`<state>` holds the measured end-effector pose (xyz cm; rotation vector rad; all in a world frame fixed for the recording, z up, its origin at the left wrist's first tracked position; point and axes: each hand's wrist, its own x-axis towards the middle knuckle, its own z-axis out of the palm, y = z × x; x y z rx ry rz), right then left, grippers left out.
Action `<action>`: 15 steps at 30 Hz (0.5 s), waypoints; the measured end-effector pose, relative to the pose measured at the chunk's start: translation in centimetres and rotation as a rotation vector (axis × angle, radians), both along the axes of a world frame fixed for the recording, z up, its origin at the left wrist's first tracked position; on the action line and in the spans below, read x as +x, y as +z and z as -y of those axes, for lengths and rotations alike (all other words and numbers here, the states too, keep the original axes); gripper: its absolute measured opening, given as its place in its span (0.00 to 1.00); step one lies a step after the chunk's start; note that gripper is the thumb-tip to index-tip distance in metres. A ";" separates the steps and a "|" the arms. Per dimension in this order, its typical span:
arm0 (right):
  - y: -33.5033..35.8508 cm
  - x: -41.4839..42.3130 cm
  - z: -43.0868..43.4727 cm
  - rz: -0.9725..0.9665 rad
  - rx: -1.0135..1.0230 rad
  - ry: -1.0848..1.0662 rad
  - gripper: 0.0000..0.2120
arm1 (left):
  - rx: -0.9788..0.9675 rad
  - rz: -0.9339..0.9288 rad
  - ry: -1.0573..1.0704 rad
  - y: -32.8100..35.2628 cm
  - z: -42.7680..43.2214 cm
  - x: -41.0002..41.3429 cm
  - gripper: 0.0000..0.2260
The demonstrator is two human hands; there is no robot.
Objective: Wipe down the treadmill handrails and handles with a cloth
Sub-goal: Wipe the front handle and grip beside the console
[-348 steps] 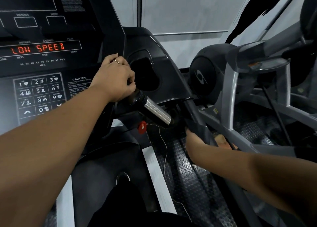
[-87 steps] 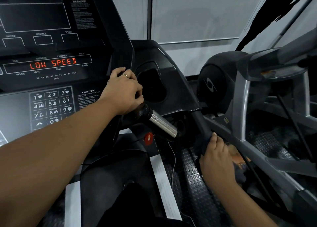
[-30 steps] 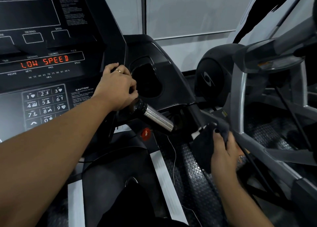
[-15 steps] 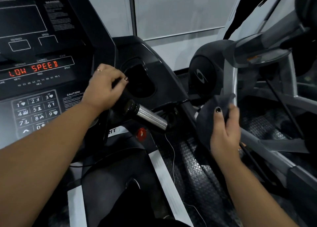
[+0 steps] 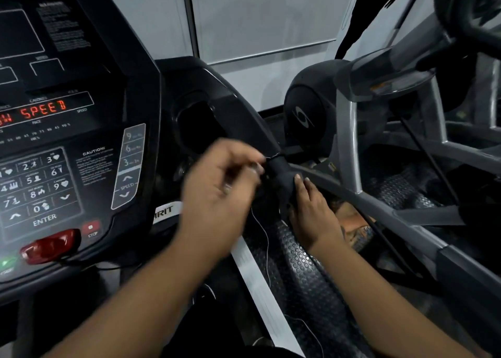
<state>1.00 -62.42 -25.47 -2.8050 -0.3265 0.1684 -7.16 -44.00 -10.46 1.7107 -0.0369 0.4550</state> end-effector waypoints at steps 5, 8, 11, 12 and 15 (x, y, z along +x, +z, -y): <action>0.0 -4.9 3.9 -0.032 0.218 0.006 0.32 | -0.388 -0.761 -0.264 -6.7 7.3 -0.7 0.07; 1.8 -6.3 5.1 -0.290 0.785 -0.186 0.30 | -0.569 -0.887 -0.312 -9.6 10.4 -0.1 0.13; 3.5 -6.2 5.7 -0.448 1.393 -0.489 0.24 | -0.540 -0.890 -0.215 -10.8 13.6 1.0 0.29; 3.9 -6.2 6.2 -0.433 1.514 -0.538 0.22 | -0.500 -0.895 -0.182 -11.1 14.6 1.3 0.34; 4.2 -6.6 7.5 -0.300 1.580 -0.572 0.18 | -0.309 -0.937 -0.056 -12.5 17.0 2.2 0.41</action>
